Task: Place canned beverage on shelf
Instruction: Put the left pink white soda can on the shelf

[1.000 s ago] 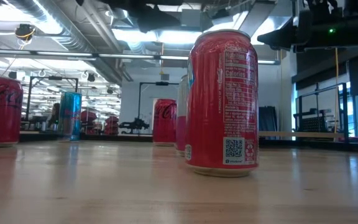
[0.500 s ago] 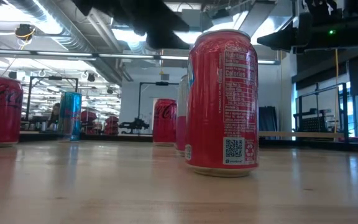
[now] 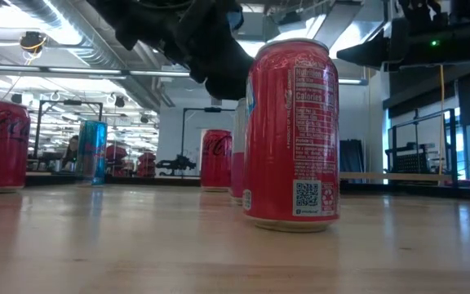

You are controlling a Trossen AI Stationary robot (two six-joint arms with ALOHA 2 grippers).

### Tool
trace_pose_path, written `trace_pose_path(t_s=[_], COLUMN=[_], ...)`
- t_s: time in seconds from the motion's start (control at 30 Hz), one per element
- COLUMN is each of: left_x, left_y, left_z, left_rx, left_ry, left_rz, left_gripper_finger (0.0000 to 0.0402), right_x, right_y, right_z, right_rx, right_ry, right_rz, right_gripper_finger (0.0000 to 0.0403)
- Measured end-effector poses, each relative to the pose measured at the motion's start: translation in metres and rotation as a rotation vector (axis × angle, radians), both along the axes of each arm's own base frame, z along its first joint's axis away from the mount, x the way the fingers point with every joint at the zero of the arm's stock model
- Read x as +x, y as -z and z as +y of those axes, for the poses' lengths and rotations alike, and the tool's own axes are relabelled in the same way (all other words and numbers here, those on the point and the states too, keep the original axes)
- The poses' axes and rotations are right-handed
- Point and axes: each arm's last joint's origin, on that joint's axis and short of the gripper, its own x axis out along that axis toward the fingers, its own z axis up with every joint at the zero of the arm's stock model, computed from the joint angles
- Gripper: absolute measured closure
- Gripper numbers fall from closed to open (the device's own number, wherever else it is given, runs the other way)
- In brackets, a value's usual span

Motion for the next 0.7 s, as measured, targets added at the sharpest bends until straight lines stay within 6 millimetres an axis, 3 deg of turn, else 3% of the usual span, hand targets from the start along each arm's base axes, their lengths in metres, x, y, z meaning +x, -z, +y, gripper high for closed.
trace_pose_path(t_s=[0.7], left_x=[0.01], left_y=[0.03], left_z=[0.006], left_rx=[-0.003], left_ry=[0.048], left_rz=[0.061], left_gripper_finger=[0.0012], right_x=[0.005], right_y=[0.004], right_z=[0.0], right_rx=[0.0], right_ry=[0.001], right_rz=[0.021], right_gripper_finger=[0.04])
